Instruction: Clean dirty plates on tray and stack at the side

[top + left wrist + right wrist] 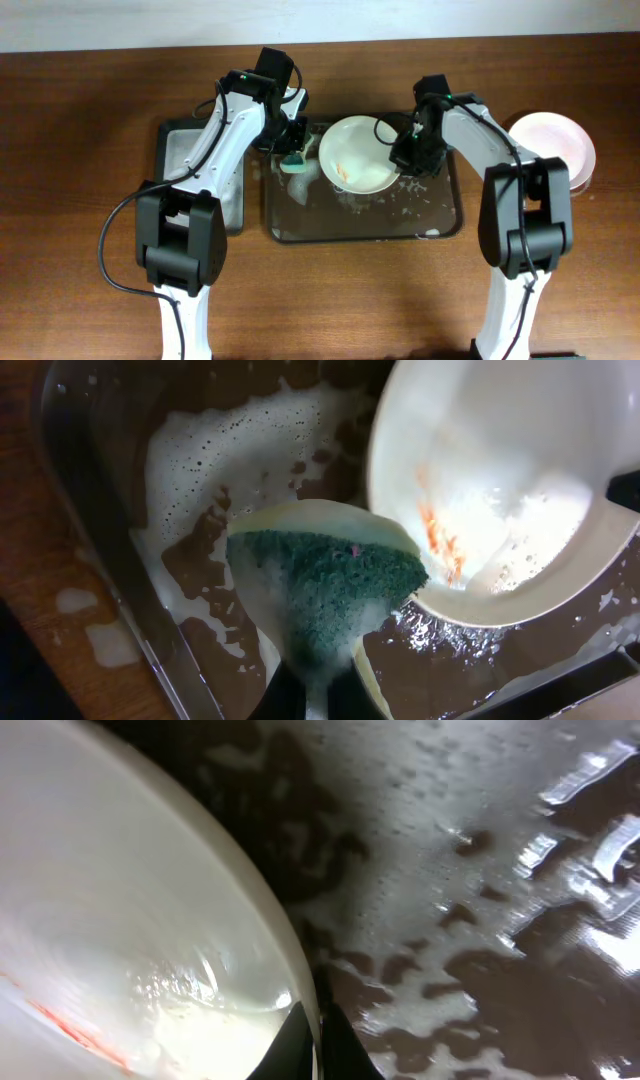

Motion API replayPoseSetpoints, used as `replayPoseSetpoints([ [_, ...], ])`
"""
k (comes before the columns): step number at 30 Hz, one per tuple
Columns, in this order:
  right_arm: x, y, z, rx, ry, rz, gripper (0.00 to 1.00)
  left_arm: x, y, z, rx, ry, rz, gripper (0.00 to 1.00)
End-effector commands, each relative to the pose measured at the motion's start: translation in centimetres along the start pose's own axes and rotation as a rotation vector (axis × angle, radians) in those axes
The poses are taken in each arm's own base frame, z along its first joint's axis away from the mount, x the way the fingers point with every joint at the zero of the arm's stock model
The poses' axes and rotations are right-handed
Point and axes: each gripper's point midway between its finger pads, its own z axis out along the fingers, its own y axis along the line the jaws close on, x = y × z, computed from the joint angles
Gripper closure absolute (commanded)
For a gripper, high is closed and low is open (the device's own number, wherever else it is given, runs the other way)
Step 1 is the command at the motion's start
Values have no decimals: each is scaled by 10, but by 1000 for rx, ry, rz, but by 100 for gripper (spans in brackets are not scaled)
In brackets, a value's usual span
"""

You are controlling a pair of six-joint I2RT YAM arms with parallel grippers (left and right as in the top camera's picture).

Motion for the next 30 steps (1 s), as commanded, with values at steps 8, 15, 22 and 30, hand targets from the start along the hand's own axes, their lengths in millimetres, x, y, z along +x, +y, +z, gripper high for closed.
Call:
replayPoseSetpoints([
  [8, 42, -34, -6, 20, -98, 89, 96, 0, 0, -6, -12, -12, 0, 100],
  [15, 31, -11, -19, -36, -197, -199, 60, 0, 2, -6, -22, -13, 0, 99],
  [22, -1, 1, -59, -18, -322, -638, 29, -1, 4, -6, -37, -15, -1, 99],
  [30, -28, 11, -50, 5, -418, -899, 32, -1, 4, -6, -36, -18, 0, 100],
])
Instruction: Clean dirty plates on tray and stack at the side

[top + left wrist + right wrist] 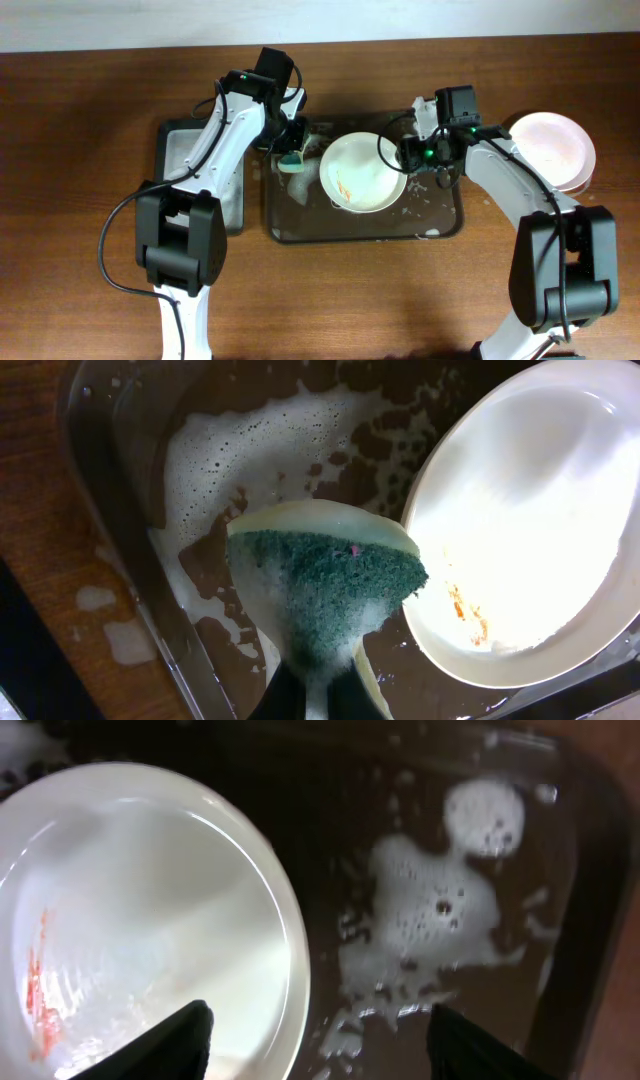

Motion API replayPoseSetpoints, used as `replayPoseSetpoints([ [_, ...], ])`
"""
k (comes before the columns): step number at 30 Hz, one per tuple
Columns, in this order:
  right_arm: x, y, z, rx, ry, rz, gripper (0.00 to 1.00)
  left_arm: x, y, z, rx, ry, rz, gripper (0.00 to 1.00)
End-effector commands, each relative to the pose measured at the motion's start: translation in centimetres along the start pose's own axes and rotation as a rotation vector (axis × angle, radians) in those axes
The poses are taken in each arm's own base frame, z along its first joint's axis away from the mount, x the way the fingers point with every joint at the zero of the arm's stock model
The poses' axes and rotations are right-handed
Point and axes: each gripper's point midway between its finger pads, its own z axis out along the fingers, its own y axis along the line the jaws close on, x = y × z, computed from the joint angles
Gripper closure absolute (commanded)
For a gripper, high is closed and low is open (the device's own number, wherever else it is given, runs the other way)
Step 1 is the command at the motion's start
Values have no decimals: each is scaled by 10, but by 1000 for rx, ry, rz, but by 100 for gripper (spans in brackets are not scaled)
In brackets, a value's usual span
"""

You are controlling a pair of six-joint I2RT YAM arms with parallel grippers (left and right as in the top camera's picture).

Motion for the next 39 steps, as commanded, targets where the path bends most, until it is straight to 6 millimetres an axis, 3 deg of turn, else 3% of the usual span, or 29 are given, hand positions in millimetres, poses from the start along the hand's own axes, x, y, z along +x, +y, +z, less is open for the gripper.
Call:
replayPoseSetpoints([
  [1, -5, -3, 12, 3, -8, -117, 34, -1, -1, -6, -7, -14, -1, 100],
  [3, -2, -1, 21, -15, -2, -126, 36, -1, -1, -6, -7, -14, 0, 100],
  [6, -2, -1, 30, -27, -4, -120, 47, -1, -1, -6, -8, -14, -1, 99],
  [15, 0, 8, 48, -100, -13, -82, 56, -1, -1, -6, -8, -14, 0, 99],
  [23, 9, 7, 59, -104, 21, -32, 79, -1, -1, -6, -8, -14, 0, 99],
  [26, 15, 5, 64, -95, 40, 20, 94, -1, -1, -6, -8, -14, 0, 99],
  [35, 31, 4, 62, -74, 128, 503, 96, -2, -1, -6, -7, -19, 1, 99],
  [37, 39, 5, 61, -64, 163, 579, 96, -2, -1, -6, -7, -21, 1, 99],
  [39, 59, 3, 58, -3, 243, 731, 96, -4, -1, -6, -6, -28, 2, 99],
])
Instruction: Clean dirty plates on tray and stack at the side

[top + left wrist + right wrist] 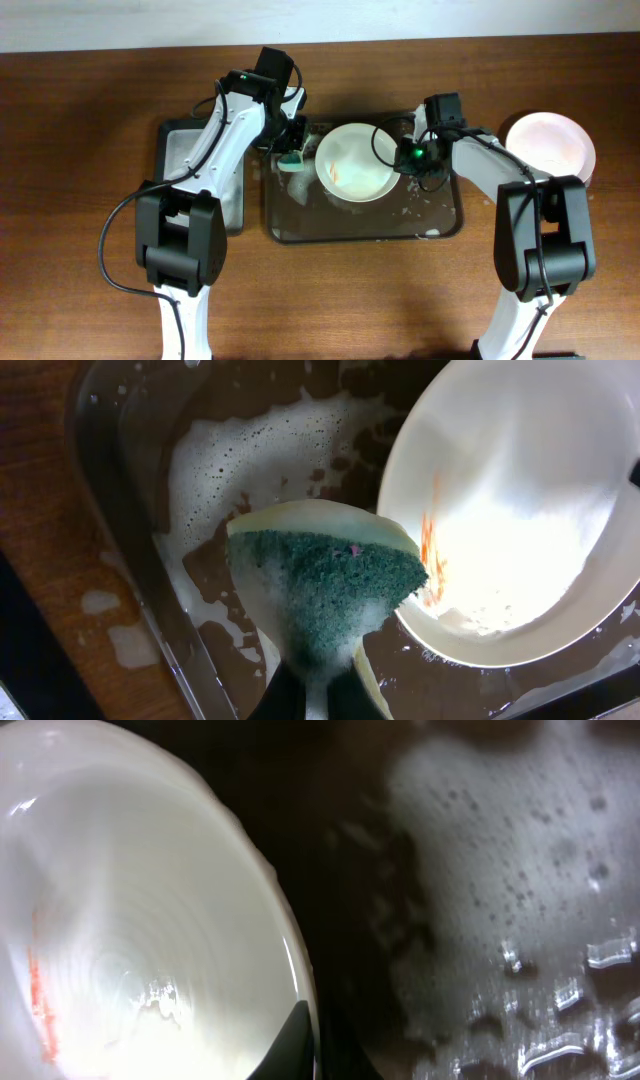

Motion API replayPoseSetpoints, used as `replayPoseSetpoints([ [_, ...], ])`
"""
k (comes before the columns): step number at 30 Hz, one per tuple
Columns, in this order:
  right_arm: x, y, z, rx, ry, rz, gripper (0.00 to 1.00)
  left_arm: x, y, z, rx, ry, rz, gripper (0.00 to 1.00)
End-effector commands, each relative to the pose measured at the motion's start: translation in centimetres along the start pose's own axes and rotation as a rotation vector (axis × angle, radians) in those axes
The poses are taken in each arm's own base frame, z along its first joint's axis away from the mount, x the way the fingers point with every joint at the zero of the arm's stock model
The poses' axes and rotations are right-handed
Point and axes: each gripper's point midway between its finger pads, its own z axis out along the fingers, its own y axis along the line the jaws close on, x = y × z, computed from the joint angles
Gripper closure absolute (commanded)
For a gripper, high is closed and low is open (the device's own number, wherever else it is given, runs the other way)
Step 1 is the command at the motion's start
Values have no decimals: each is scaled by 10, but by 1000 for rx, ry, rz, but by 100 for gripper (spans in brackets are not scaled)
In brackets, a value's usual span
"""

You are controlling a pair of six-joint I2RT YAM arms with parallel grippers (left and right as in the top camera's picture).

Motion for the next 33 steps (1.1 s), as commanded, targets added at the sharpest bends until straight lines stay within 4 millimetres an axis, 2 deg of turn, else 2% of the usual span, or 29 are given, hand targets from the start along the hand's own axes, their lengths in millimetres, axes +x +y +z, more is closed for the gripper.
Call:
replayPoseSetpoints([
  [1, 30, -29, 8, 130, 94, 313, 96, -3, -2, -6, -1, -23, 1, 100],
  [4, 44, -43, 4, 222, 127, 368, 96, -5, -2, -6, 0, -31, 3, 99],
  [6, 48, -46, 3, 242, 140, 369, 96, -7, -3, -6, 1, -39, 4, 99],
  [12, 47, -43, 4, 235, 136, 320, 96, -21, -6, 2, 10, -89, 36, 100],
  [17, 46, -41, 5, 230, 137, 289, 96, -30, -30, 32, 41, -107, 186, 99],
  [20, 46, -40, 5, 228, 136, 278, 96, -26, -55, 52, 66, -100, 270, 99],
  [26, 46, -40, 5, 228, 135, 278, 96, -40, -94, 56, 93, -190, 360, 99],
  [30, 46, -40, 5, 228, 135, 278, 96, -43, -97, 64, 66, -206, 371, 99],
  [33, 46, -40, 5, 228, 135, 278, 96, -38, -94, 82, 63, -174, 368, 100],
])
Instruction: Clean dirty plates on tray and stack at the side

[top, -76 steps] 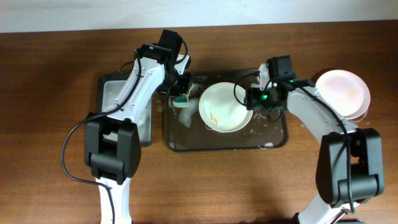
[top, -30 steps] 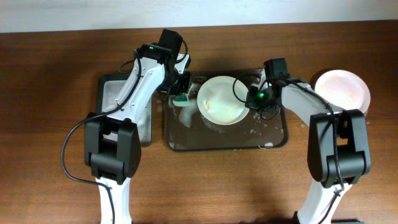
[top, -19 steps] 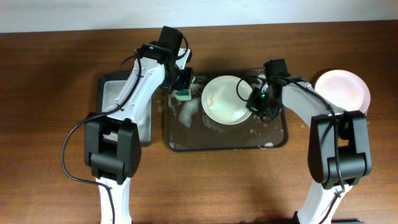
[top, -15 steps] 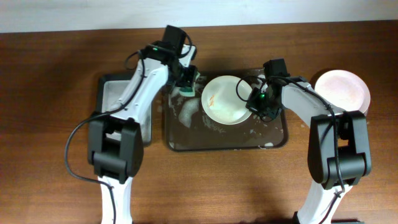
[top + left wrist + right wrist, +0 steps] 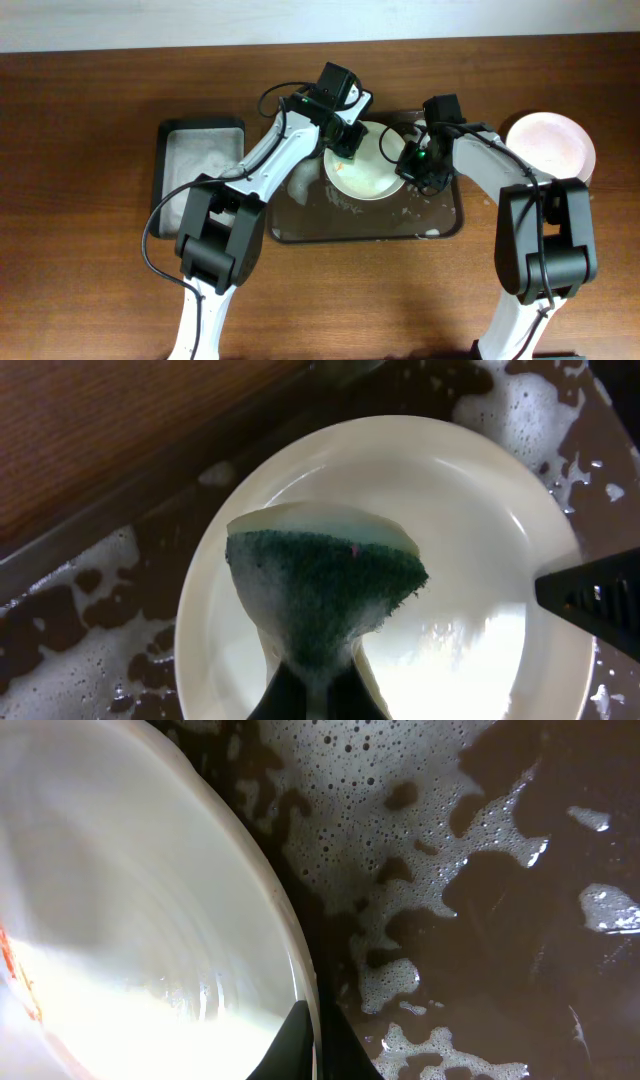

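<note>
A white plate (image 5: pixel 367 174) with an orange-red smear (image 5: pixel 20 982) stands in the soapy tray (image 5: pixel 440 222). My right gripper (image 5: pixel 409 168) is shut on the plate's right rim (image 5: pixel 300 970). Over the plate's upper left part, my left gripper (image 5: pixel 345 143) is shut on a green-and-yellow sponge (image 5: pixel 320 585). In the left wrist view the sponge covers the plate's middle (image 5: pixel 470 560); whether it touches the plate cannot be told.
A pink plate (image 5: pixel 551 143) sits on the table at the far right. A second grey tray (image 5: pixel 200 160) with foam lies left of the main tray. Foam patches (image 5: pixel 420 810) float on the dark water.
My left gripper has moved right with the sponge, from the tray's left end to over the plate. The right gripper still holds the plate's right rim.
My right gripper held the plate's rim tilted while the left held the sponge at the tray's left end. Then the right gripper was open and off the plate, which lay flat. Later it was shut on the rim again, and now the sponge is over the plate.
</note>
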Motion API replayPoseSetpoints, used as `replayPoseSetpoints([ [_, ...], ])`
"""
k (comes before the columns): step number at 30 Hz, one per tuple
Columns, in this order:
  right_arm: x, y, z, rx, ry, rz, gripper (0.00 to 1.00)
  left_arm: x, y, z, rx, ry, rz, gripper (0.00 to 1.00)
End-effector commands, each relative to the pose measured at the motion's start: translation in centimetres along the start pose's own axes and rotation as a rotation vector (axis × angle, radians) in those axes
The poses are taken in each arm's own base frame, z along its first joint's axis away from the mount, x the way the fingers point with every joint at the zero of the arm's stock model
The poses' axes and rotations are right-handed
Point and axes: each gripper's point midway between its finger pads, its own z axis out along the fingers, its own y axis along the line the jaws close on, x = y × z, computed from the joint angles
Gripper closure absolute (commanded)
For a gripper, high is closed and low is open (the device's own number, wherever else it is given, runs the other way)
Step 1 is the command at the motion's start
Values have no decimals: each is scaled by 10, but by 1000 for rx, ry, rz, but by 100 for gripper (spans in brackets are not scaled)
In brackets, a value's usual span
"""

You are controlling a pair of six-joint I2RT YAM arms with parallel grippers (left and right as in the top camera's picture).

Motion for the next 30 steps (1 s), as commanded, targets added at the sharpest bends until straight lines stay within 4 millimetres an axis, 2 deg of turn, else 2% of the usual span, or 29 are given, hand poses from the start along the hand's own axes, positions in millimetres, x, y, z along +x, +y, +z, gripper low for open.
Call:
replayPoseSetpoints([
  [1, 11, -30, 19, 129, 21, -2, 96, 18, 7, 28, -12, 58, 10, 100],
  [3, 11, -30, 19, 129, 21, -2, 96, 27, 8, 37, -11, 85, 5, 100],
  [8, 10, -30, 19, 128, 20, -2, 96, 24, 10, 37, -22, 73, 8, 99],
  [11, 10, -30, 19, 128, 20, -2, 96, 33, 7, 38, -17, 107, 6, 99],
  [13, 10, -30, 19, 127, 19, -3, 96, 43, -4, 38, 29, 151, 0, 100],
  [15, 10, -30, 19, 127, 19, -3, 96, 45, -25, 36, 142, 158, -7, 99],
  [18, 10, -29, 20, 124, 20, -2, 96, 37, -53, 31, 311, 126, -13, 100],
  [20, 10, -29, 20, 124, 20, -3, 96, 30, -60, 30, 351, 93, -4, 100],
  [23, 10, -30, 20, 125, 20, -3, 96, 24, -42, 36, 244, 70, 10, 99],
  [27, 10, -29, 20, 124, 20, -3, 96, 24, 7, 51, -27, 63, -8, 100],
  [30, 10, -29, 20, 124, 21, -3, 96, 24, 34, 64, -165, 46, -2, 100],
])
